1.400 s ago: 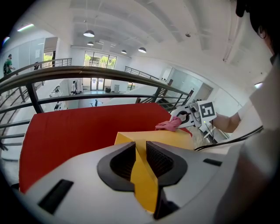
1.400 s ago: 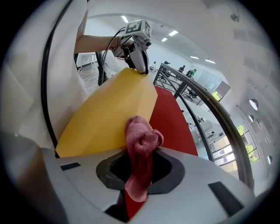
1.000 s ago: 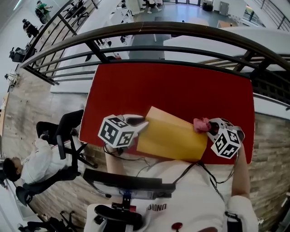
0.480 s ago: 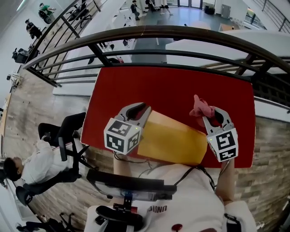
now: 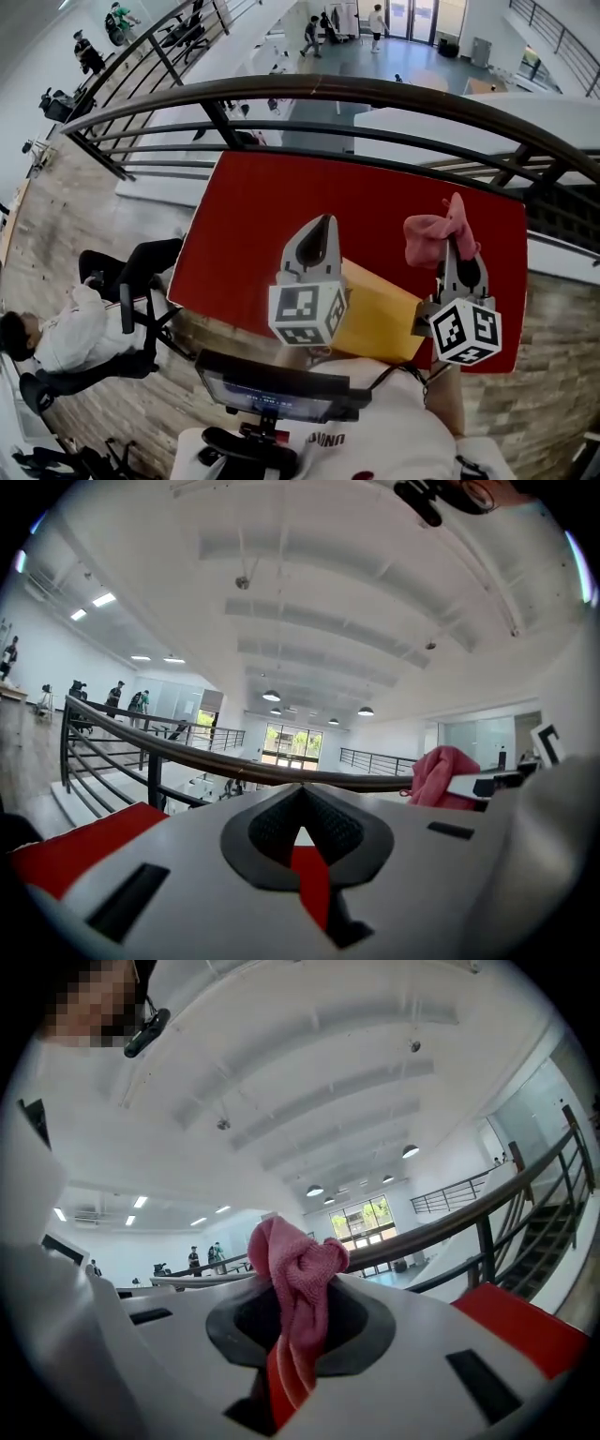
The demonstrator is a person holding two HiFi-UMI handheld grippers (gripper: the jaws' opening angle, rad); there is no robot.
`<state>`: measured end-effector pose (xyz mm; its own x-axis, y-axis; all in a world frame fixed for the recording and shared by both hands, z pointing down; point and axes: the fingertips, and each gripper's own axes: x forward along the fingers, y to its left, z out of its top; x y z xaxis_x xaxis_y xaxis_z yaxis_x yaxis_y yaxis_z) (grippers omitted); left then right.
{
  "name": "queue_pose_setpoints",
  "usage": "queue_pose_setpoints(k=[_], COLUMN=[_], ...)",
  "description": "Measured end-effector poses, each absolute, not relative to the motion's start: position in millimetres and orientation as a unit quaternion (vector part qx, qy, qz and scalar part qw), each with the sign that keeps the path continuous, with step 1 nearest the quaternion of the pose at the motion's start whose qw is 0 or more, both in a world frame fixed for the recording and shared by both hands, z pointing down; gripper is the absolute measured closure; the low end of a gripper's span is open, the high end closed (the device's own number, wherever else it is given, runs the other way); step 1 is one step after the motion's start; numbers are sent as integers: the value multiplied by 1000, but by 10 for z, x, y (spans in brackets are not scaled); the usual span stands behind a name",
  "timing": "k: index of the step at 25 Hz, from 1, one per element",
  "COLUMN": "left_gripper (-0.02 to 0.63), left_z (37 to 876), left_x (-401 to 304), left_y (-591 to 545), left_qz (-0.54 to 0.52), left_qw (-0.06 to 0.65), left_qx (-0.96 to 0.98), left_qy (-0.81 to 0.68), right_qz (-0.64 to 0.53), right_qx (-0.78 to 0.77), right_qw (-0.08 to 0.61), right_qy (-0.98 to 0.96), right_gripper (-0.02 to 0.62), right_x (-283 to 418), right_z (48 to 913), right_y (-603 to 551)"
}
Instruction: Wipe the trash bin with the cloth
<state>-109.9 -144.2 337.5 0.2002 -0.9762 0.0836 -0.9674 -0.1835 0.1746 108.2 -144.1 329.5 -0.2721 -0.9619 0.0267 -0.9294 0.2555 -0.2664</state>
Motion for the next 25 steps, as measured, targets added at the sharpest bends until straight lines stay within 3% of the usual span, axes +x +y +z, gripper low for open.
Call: queue_pose_setpoints(k=[25], left_gripper=[603], left_z=[3627], left_x=[-1028], left_y=[-1482], left_qz=[18], left_qw=[151], left_qx=[779], left_qy=[-608], right_qz=[-118], right_qx=[-614], right_qw=[58], right_qy=[779], right_gripper=[534], right_x=[1169], right_z=[3388], right_y=[-1436])
